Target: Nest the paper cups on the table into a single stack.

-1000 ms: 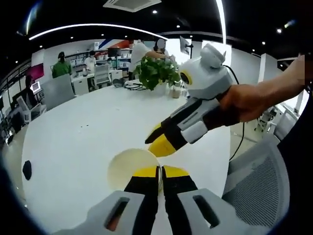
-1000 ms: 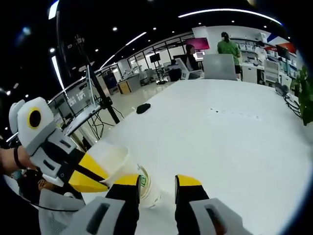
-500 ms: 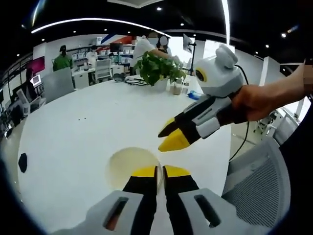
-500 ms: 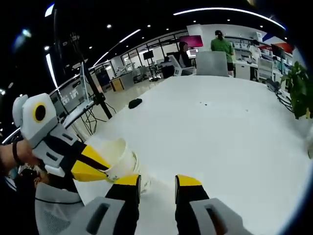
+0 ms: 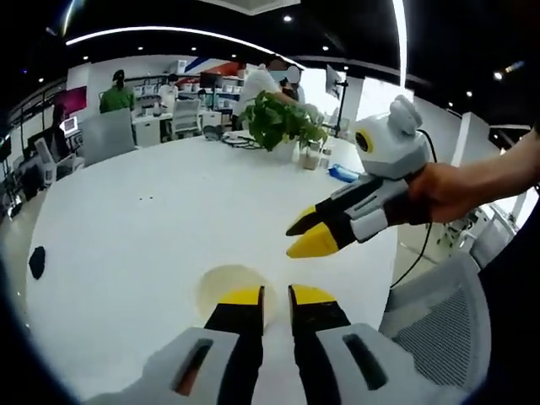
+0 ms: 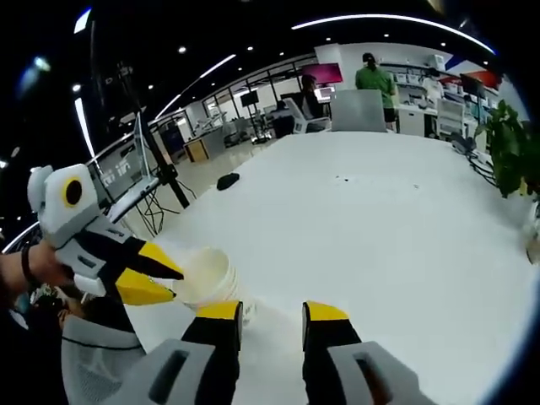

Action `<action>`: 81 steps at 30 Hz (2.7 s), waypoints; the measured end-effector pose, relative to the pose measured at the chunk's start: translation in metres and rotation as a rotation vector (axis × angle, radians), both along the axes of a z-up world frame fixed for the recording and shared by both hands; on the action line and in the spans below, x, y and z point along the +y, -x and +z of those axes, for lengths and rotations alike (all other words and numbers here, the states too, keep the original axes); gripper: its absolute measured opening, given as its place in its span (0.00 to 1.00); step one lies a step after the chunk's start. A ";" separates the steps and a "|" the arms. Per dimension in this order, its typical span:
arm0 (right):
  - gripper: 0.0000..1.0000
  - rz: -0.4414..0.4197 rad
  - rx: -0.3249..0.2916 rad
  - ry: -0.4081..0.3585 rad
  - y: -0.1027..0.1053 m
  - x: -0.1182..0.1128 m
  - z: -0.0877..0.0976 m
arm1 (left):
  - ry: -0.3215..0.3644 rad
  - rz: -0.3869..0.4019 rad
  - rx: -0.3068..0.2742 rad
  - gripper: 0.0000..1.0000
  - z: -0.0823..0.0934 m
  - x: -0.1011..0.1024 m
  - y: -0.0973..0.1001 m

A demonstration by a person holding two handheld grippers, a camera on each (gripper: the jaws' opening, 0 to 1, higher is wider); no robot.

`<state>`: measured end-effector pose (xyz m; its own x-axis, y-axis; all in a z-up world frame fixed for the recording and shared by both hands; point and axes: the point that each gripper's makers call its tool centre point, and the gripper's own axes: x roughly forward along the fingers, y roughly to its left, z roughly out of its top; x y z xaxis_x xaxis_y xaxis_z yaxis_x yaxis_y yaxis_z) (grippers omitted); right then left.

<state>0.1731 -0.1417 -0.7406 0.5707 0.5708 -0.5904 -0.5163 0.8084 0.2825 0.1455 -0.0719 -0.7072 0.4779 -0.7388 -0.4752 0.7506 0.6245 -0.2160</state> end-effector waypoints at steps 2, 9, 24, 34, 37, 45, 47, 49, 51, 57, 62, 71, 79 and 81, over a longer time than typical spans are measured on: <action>0.26 -0.001 0.003 -0.003 0.002 0.000 -0.003 | 0.034 0.040 0.016 0.15 0.000 0.006 0.002; 0.28 -0.001 0.009 -0.019 0.011 0.002 -0.003 | 0.058 0.118 0.026 0.18 -0.004 0.027 0.012; 0.36 0.022 0.012 -0.046 0.031 -0.004 -0.003 | 0.090 0.283 0.038 0.28 -0.010 0.077 0.023; 0.48 0.030 0.016 -0.056 0.046 -0.008 -0.009 | 0.115 0.377 0.078 0.35 -0.026 0.094 0.040; 0.49 0.034 0.017 -0.049 0.054 -0.011 -0.013 | 0.122 0.399 0.079 0.37 -0.025 0.098 0.044; 0.53 0.005 0.032 -0.069 0.068 -0.021 -0.016 | 0.133 0.437 0.076 0.40 -0.029 0.106 0.050; 0.54 0.003 0.035 -0.071 0.072 -0.024 -0.017 | 0.134 0.442 0.072 0.41 -0.032 0.108 0.051; 0.55 0.000 0.037 -0.070 0.076 -0.027 -0.018 | 0.130 0.446 0.065 0.42 -0.034 0.111 0.051; 0.56 -0.006 0.046 -0.077 0.085 -0.030 -0.023 | 0.131 0.444 0.052 0.43 -0.034 0.112 0.052; 0.61 -0.057 0.063 -0.102 0.097 -0.038 -0.031 | 0.142 0.460 0.009 0.48 -0.031 0.117 0.047; 0.63 -0.065 0.066 -0.108 0.106 -0.038 -0.032 | 0.123 0.449 0.000 0.52 -0.034 0.114 0.047; 0.71 -0.055 0.051 -0.091 0.116 -0.035 -0.036 | 0.104 0.437 0.009 0.54 -0.038 0.110 0.051; 0.82 -0.050 0.011 -0.094 0.107 -0.037 -0.036 | 0.094 0.422 0.010 0.55 -0.040 0.107 0.052; 0.85 -0.049 0.017 -0.092 0.108 -0.036 -0.038 | 0.088 0.404 0.002 0.57 -0.040 0.102 0.053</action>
<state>0.0646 -0.1772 -0.7785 0.5897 0.5947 -0.5465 -0.4716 0.8029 0.3647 0.0927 0.0304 -0.7471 0.7373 -0.5295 -0.4195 0.4482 0.8481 -0.2827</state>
